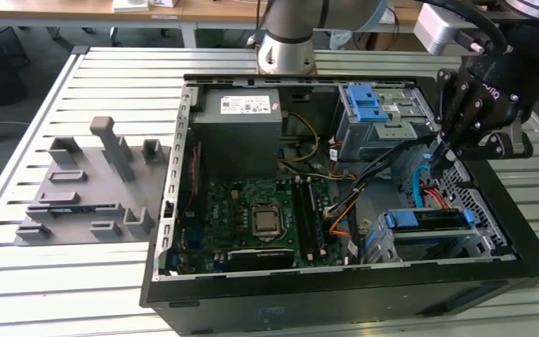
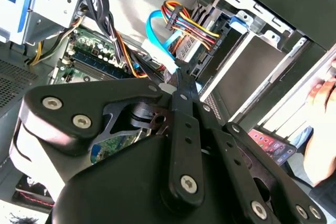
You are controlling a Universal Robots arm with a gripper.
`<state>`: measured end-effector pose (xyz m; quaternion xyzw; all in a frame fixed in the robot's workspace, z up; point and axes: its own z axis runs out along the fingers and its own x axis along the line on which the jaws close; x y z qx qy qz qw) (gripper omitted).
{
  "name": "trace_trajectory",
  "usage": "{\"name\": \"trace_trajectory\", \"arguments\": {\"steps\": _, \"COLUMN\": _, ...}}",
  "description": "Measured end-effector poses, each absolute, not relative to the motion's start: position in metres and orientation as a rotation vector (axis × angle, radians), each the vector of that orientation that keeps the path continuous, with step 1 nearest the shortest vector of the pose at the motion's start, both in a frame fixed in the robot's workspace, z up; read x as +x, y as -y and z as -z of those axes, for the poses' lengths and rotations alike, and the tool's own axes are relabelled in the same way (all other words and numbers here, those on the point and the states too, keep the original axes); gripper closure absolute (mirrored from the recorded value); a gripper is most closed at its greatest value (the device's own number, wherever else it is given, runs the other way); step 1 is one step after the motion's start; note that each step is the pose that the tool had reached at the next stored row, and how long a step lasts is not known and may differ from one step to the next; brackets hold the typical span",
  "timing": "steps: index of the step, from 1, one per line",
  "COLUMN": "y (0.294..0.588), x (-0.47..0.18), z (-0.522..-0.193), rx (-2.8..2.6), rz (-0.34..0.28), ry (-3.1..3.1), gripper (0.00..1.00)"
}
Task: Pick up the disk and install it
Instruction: 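Insert the second disk wire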
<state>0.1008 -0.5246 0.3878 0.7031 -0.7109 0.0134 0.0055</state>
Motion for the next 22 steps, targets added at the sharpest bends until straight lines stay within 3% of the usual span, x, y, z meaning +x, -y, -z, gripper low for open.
{"name": "trace_trajectory", "arguments": {"steps": 8, "y": 0.521, "x": 0.101, "z": -0.383, "rx": 2.199, "rz": -0.046, "ry": 2.224, "gripper": 0.82}}
{"name": "trace_trajectory", "arguments": {"steps": 9, "y": 0.52, "x": 0.101, "z": -0.381, "rx": 2.199, "rz": -0.046, "ry": 2.224, "gripper": 0.75}}
{"name": "trace_trajectory", "arguments": {"steps": 22, "y": 0.519, "x": 0.101, "z": -0.367, "rx": 2.198, "rz": -0.048, "ry": 2.223, "gripper": 0.77}}
